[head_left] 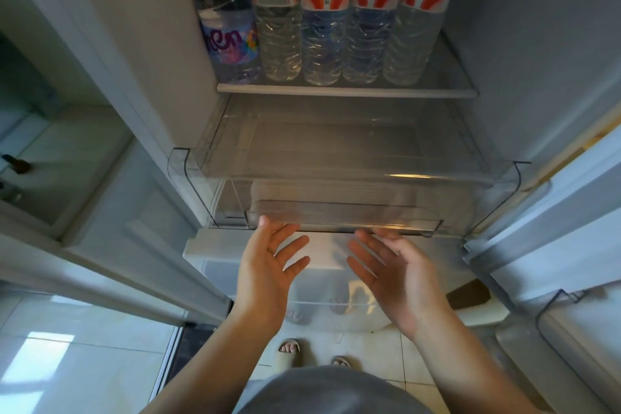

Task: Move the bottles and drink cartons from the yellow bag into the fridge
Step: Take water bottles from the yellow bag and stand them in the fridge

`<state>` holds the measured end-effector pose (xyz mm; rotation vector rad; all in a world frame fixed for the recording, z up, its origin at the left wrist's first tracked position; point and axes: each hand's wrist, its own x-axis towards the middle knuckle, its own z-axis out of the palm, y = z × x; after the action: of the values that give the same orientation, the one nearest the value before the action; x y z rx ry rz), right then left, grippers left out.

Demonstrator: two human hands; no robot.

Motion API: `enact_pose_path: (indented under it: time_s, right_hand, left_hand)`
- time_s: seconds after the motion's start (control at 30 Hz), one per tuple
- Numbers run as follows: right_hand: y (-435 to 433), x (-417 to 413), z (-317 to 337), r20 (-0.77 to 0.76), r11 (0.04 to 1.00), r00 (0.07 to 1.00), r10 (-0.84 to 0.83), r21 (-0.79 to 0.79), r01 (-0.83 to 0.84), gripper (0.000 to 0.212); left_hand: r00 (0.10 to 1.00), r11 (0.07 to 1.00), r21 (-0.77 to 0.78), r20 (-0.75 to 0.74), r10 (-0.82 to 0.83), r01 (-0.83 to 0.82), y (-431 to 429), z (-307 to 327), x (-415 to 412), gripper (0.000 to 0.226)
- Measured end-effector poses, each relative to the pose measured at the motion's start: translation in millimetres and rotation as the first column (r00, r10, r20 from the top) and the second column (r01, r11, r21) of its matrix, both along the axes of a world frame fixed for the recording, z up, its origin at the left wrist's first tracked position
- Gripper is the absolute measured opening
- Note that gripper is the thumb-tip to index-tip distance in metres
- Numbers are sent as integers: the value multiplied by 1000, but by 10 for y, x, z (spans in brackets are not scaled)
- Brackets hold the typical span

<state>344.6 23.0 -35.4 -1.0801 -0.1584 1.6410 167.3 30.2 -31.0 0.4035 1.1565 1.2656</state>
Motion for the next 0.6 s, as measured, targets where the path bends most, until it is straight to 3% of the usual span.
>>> enact_pose_path:
  time_s: [0.07,0.17,0.23,0.3,0.37,0.4,0.5,0.6]
  right_hand:
    - [2,-40,-78,228,989,963,143,7,-149,22]
    - [-40,-95,-155,629,938,740,236,52,-343,22]
    - [-93,-103,-218,797,881,562,221,84,-465,24]
    - [-165,-96,-280,911,815,371,177,76,-574,25]
    - [-257,-82,-334,973,753,198,122,40,-656,36]
    - [-310,-76,-351,988,729,130,88,25,-684,42]
    - [-488,-74,-398,999,671,-34,-6,-21,-741,54]
    - [-736,-150,-420,962,644,-268,57,-240,-726,68]
  left_hand:
    - [983,998,53,-181,-16,26,-70,-80,50,47]
    - [846,983,146,-533,-17,112,-194,-262,75,29]
    - [629,967,134,-777,-34,218,-251,-382,35,25]
    - [344,944,54,-937,-65,326,-315,-478,-28,35]
    - [96,921,-19,-994,-61,390,-395,-544,-83,52]
    - [20,914,-48,-998,-62,402,-444,-565,-104,58]
    - [-111,901,-148,-987,-113,407,-648,-585,-150,69]
    - [-225,873,-285,-952,-209,396,-902,-600,-234,78]
